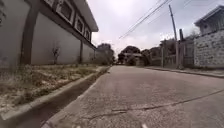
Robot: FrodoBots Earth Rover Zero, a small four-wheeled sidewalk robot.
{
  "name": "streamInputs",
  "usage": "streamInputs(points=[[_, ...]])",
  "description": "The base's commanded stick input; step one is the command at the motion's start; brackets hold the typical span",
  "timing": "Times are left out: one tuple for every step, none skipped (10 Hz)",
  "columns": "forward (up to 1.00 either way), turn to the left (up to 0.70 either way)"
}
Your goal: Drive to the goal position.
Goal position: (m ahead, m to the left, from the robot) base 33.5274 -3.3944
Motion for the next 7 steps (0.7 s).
streamInputs(points=[[0.01, 0.0], [0.04, 0.0], [1.0, 0.0], [1.0, 0.0], [1.0, 0.0], [1.0, 0.0], [1.0, 0.0]])
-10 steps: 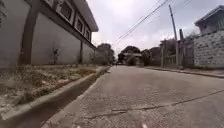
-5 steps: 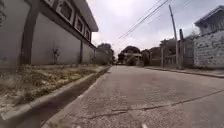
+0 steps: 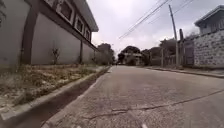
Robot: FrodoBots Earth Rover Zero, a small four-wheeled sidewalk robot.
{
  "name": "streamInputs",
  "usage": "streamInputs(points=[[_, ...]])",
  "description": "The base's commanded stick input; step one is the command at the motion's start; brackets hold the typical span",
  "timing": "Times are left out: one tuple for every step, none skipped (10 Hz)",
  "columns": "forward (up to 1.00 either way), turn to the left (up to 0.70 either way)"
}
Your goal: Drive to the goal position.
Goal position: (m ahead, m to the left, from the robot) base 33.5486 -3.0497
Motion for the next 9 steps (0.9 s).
streamInputs(points=[[1.0, 0.0], [1.0, 0.0], [1.0, 0.0], [1.0, 0.0], [1.0, 0.0], [1.0, 0.0], [1.0, 0.0], [1.0, 0.0], [1.0, 0.0]])
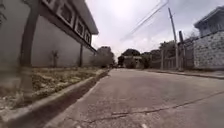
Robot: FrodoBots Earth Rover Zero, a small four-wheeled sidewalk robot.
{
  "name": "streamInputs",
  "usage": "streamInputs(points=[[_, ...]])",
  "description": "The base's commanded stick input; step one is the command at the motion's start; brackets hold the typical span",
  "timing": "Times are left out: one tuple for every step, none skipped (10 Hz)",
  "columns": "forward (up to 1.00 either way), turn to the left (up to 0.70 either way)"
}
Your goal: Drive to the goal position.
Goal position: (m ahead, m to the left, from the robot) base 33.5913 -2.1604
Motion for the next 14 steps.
streamInputs(points=[[1.0, -0.08], [1.0, -0.25], [1.0, -0.4], [1.0, -0.38], [1.0, -0.02], [1.0, 0.0], [1.0, 0.0], [1.0, -0.17], [1.0, -0.39], [1.0, -0.36], [1.0, -0.29], [1.0, 0.0], [1.0, 0.0], [1.0, 0.0]])
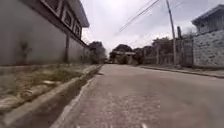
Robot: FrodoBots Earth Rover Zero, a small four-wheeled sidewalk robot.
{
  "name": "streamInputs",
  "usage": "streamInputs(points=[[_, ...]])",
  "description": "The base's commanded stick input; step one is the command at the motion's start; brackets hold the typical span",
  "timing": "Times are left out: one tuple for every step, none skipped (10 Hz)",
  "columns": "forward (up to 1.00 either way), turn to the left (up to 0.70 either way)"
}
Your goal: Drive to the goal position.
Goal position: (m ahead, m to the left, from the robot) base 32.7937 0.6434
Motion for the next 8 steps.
streamInputs(points=[[1.0, 0.0], [1.0, 0.0], [1.0, 0.0], [1.0, 0.0], [1.0, 0.0], [1.0, 0.0], [1.0, 0.0], [1.0, 0.0]])
